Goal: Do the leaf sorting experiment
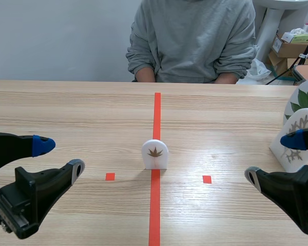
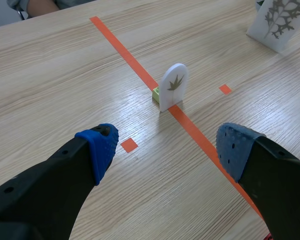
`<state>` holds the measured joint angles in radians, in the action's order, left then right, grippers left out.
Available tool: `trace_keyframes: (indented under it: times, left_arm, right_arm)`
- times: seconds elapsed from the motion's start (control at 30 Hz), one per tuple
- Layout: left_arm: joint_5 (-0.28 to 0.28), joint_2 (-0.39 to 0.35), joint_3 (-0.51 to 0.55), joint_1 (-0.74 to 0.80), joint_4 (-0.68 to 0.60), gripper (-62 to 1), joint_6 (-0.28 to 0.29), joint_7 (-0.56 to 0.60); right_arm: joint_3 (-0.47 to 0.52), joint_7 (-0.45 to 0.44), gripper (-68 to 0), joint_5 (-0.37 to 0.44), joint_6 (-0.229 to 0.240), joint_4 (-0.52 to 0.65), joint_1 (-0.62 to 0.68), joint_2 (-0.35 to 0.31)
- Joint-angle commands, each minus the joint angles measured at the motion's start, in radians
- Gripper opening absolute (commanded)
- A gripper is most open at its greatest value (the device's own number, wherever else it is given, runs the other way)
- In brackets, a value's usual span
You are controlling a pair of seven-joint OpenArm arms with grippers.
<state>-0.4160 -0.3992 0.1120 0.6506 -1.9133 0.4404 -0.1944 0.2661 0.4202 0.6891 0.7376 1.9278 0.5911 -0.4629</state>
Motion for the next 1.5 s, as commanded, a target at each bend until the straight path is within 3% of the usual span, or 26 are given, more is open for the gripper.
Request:
trace_keyframes:
  times: [0.0, 0.5, 0.7, 1.03, 1.17, 1.3, 1.47]
  left_arm:
    - [-0.006, 0.003, 0.006, -0.003, -0.01, -17.2, 0.0, 0.01]
    - [-0.006, 0.003, 0.006, -0.011, -0.006, -17.2, 0.0, 0.01]
    - [-0.01, -0.014, -0.013, -0.121, 0.118, -17.2, 0.001, -0.039]
    - [-0.009, -0.092, -0.229, -0.383, 0.381, -17.2, 0.046, -0.039]
    - [-0.004, -0.087, -0.338, -0.502, 0.486, -17.2, 0.045, -0.038]
    - [0.045, -0.066, -0.423, -0.613, 0.602, -17.2, 0.045, -0.016]
    - [0.048, -0.027, -0.488, -0.737, 0.722, -17.2, 0.044, 0.002]
  right_arm:
    - [-0.002, -0.016, -5.6, 0.014, 0.008, 0.0, -0.011, -0.014]
    - [-0.002, -0.015, -5.6, 0.014, 0.008, 0.0, -0.011, -0.014]
    - [-0.002, -0.015, -5.6, 0.014, 0.008, 0.0, -0.01, -0.014]
    - [-0.002, -0.015, -5.6, 0.013, 0.008, 0.0, -0.01, -0.014]
    - [-0.002, -0.015, -5.6, 0.013, 0.008, 0.0, -0.01, -0.014]
    - [-0.002, -0.015, -5.6, 0.013, 0.008, 0.0, -0.01, -0.015]
    - [-0.002, -0.015, -5.6, 0.013, 0.008, 0.0, -0.01, -0.016]
